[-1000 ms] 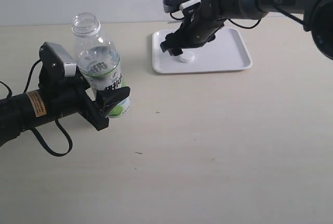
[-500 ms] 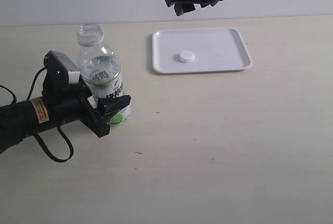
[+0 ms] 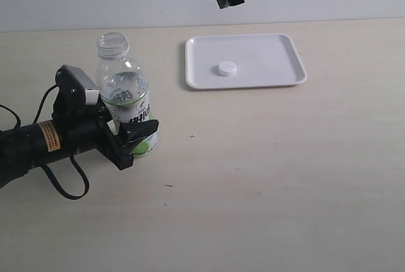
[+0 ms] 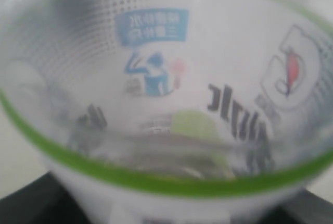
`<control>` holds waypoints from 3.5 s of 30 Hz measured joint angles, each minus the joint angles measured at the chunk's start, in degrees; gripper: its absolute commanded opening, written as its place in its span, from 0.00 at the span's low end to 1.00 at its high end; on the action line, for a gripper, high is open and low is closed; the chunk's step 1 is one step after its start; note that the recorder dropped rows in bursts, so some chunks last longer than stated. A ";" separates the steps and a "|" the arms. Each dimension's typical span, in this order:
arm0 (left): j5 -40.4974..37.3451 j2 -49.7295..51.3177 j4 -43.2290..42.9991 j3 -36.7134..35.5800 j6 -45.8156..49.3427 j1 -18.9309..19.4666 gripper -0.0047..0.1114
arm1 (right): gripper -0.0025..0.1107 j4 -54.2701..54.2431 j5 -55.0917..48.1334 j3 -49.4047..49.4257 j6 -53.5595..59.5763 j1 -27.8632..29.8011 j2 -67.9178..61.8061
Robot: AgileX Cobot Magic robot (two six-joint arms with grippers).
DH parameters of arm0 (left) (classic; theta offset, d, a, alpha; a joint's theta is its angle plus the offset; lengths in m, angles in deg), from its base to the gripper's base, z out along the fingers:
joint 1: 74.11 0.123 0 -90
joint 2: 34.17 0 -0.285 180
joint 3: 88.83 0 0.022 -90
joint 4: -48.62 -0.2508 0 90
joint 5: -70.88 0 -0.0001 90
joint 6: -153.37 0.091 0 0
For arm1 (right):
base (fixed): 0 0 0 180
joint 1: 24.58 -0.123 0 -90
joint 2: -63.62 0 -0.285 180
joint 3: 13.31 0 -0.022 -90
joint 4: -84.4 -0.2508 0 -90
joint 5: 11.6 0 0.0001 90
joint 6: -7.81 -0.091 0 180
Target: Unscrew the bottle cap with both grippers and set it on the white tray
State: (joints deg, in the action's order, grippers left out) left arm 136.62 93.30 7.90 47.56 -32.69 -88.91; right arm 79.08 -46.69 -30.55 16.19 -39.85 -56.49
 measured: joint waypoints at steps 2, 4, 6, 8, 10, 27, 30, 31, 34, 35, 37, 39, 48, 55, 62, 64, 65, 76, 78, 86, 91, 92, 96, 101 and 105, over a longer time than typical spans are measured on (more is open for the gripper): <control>0.09 0.00 -0.22 0.00 0.43 0.00 0.69 | 0.56 0.00 -0.12 0.00 0.00 0.00 0.00; 0.65 0.00 -0.45 0.00 0.75 0.00 0.71 | 0.56 0.00 -0.21 0.00 0.00 0.00 0.00; 1.34 0.00 -2.14 0.00 0.69 0.00 0.72 | 0.56 0.00 -0.21 0.00 0.00 0.00 0.00; 1.78 0.00 -3.67 0.00 0.69 0.00 0.75 | 0.56 0.00 -0.21 0.00 0.00 0.00 0.00; 1.93 0.00 -3.91 -0.14 0.78 0.00 0.76 | 0.56 0.00 -0.36 0.00 0.00 0.00 0.00; 2.84 -6.41 -8.62 -8.39 2.80 6.19 0.70 | 0.56 0.00 -4.80 0.03 1.22 0.00 6.36; 2.84 -8.05 -8.99 -10.32 4.59 6.19 0.65 | 0.56 0.00 -5.88 0.71 1.44 0.00 9.67; 2.84 -8.53 -9.09 -11.02 5.14 6.19 0.64 | 0.56 0.00 -5.98 1.29 1.55 0.00 10.64; 2.84 -10.32 -9.09 -13.11 6.69 6.19 0.64 | 0.55 0.00 -5.98 4.97 1.88 0.00 14.56; 2.84 -10.95 -8.94 -13.66 6.91 6.19 0.64 | 0.53 0.00 -5.98 6.31 2.03 0.00 15.72; 2.73 -12.18 -8.34 -14.98 7.14 6.19 0.64 | 0.48 -0.11 -4.81 10.42 2.44 0.00 19.02; 2.63 -13.37 -6.90 -16.18 7.29 6.19 0.62 | 0.40 -0.12 -3.21 15.32 2.69 0.00 22.88; 3.02 -22.55 -1.56 -20.49 3.46 6.19 0.04 | 0.02 -0.36 5.65 41.70 3.69 0.00 47.18; 3.26 -31.75 0.23 -24.56 -5.36 6.19 0.04 | 0.02 -5.43 17.79 59.59 5.01 0.00 67.03; 2.40 -45.79 9.72 -30.60 -9.07 6.19 0.04 | 0.02 -7.67 26.82 69.77 5.14 0.00 81.37; 0.24 -51.18 12.23 -32.13 -9.77 6.19 0.04 | 0.02 -8.01 27.43 71.20 5.14 0.00 83.18; -1.71 -54.06 12.99 -32.68 -10.24 6.19 0.04 | 0.02 -8.10 27.74 71.75 5.02 0.00 83.68; -29.54 -85.26 13.70 -33.21 -18.48 6.19 0.04 | 0.02 -8.27 27.31 74.64 0.89 0.00 84.25; -33.34 -90.19 13.70 -33.21 -19.84 6.19 0.04 | 0.02 -8.27 27.21 74.64 0.79 0.00 84.25; -46.75 -104.67 13.70 -33.43 -23.47 6.19 0.04 | 0.02 -8.27 27.21 74.64 0.66 0.00 84.25; -52.45 -112.58 13.70 -33.43 -23.93 6.19 0.04 | 0.02 -8.27 27.21 74.64 0.66 0.00 84.25; -53.53 -113.92 13.70 -33.43 -24.05 6.19 0.04 | 0.02 -8.27 27.21 74.64 0.66 0.00 84.25; -56.93 -118.95 13.70 -33.43 -24.85 6.19 0.04 | 0.02 -8.27 27.21 74.64 0.66 0.00 84.25; -58.59 -119.36 13.70 -33.43 -25.59 6.19 0.04 | 0.02 -8.27 27.21 74.64 0.53 0.00 84.25; -58.67 -119.36 13.70 -33.43 -25.83 6.19 0.04 | 0.02 -8.27 27.21 74.64 0.53 0.00 84.25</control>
State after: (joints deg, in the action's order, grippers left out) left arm 77.95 -26.06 21.60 14.12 -58.52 -82.72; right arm 70.82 -19.48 44.09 16.72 -39.85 27.76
